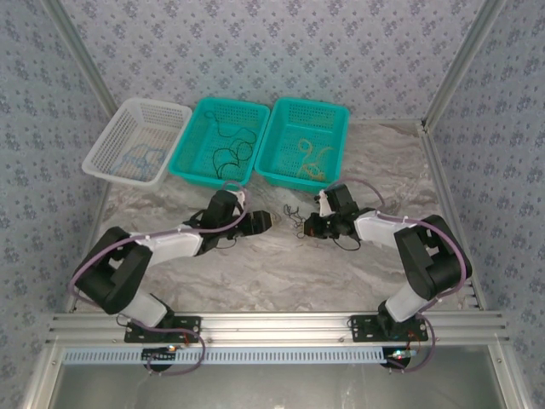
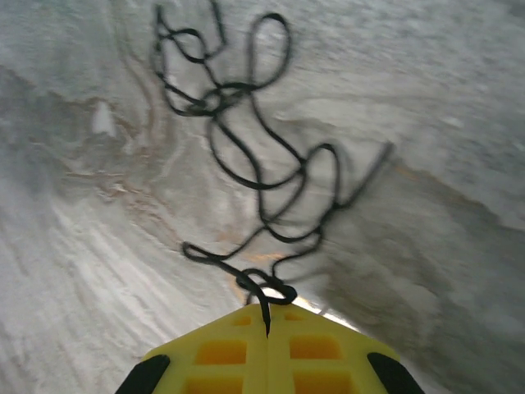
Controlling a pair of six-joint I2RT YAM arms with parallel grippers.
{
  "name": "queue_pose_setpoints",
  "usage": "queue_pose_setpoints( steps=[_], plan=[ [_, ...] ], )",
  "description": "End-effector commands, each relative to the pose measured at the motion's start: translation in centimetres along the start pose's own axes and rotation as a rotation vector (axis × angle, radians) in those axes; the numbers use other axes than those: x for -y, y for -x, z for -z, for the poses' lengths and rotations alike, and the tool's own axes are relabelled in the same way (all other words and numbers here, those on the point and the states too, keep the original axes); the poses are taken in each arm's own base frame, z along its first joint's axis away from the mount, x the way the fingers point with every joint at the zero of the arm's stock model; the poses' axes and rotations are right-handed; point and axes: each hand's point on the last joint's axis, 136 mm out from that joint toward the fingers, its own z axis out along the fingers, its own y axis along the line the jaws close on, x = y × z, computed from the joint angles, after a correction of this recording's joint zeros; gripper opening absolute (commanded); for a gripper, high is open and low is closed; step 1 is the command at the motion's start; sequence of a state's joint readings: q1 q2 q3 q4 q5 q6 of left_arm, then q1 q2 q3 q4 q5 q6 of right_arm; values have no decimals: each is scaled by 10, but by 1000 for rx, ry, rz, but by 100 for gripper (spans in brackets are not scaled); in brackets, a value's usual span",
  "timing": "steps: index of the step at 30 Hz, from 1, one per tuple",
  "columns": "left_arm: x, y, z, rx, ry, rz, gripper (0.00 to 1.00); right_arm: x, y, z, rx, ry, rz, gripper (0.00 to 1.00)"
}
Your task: Untangle the cables
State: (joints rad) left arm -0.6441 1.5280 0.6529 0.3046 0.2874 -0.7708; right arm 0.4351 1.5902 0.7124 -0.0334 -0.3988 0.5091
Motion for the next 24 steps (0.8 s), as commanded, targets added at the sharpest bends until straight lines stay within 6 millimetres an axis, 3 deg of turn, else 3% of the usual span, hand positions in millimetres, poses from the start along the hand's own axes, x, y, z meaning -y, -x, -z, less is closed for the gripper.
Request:
queue_pose_setpoints(
  steps=[1, 5, 7, 10, 14, 24],
  plan=[
    [21, 9, -13, 0, -65, 85, 68, 28, -5, 8, -8, -146, -54, 0],
    [39, 3, -29, -37, -81, 18, 65, 32, -10, 11, -7, -136, -65, 0],
    [44, 0, -39, -66, -68, -68, 59, 34, -10, 11, -8, -141, -67, 0],
    [32, 7, -51, -57, 9, -159, 50, 33, -9, 9, -1, -134, -73, 0],
    [23, 15, -64, -65, 86, -243, 45, 31, -6, 10, 5, -126, -69, 0],
    [5, 4, -84, -110, 124, -202, 37, 32, -2, 16, 22, -128, -79, 0]
  ],
)
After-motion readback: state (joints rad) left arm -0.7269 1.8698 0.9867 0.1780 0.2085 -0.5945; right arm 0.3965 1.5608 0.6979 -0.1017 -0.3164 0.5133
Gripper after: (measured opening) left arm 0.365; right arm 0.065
